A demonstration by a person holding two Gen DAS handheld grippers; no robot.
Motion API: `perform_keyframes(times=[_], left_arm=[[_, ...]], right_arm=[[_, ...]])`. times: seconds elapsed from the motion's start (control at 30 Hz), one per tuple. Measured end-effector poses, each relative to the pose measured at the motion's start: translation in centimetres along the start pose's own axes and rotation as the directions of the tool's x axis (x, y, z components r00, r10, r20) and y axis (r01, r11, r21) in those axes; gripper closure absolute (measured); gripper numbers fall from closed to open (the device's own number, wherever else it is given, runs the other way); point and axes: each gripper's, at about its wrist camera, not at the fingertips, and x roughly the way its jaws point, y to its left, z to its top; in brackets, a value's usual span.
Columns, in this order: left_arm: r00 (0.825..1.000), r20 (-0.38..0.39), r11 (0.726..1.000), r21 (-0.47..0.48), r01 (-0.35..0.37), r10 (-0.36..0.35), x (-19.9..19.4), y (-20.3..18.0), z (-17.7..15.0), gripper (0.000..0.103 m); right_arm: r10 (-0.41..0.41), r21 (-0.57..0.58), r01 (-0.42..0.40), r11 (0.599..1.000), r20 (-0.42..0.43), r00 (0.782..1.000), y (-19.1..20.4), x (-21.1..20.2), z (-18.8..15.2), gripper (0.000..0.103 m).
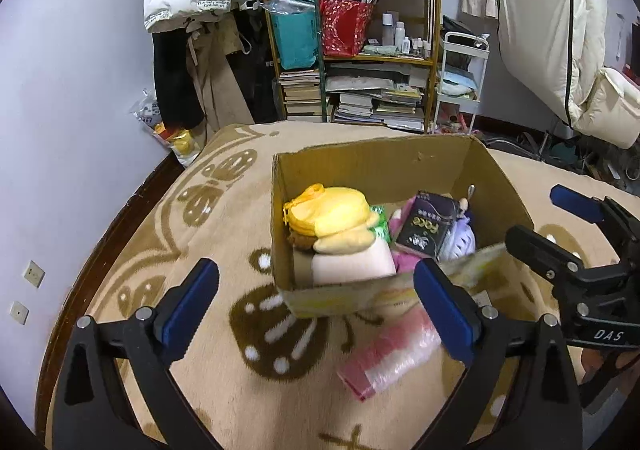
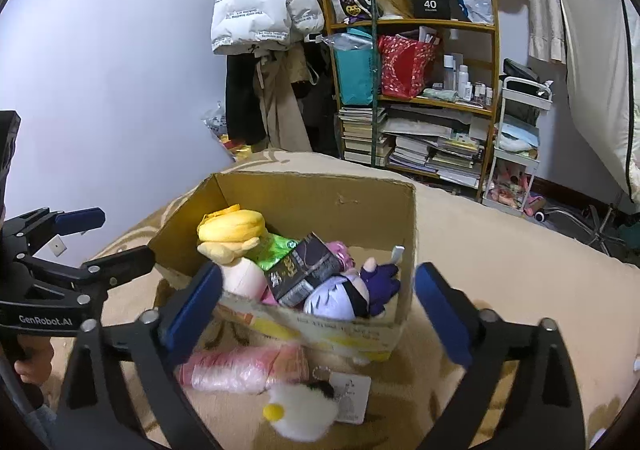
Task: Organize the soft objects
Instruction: 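Lower the left tool onto the pink wrapped roll while the right tool lowers onto the white fluffy plush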
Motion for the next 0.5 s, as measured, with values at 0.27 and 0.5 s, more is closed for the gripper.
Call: perform_keyframes(times=[0.27,0.5], left_arm=[[0.998,-0.057,0.999,0.001,0.035,-0.035,-0.1,-0.3,-1.8,0.002],[0.992,-0.114,0.997,0.058,0.055,-0.048,1.2,-1.9,-3.1,0.002]], right_arm=[[0.001,0.026,0.001,1.0,-0.063,0.998,-0.5,-0.7,-1.9,0.0],[0.024,0.057,-0.016,0.998,-0.157,0.987,-1.0,0.3,-4.0,0.0]])
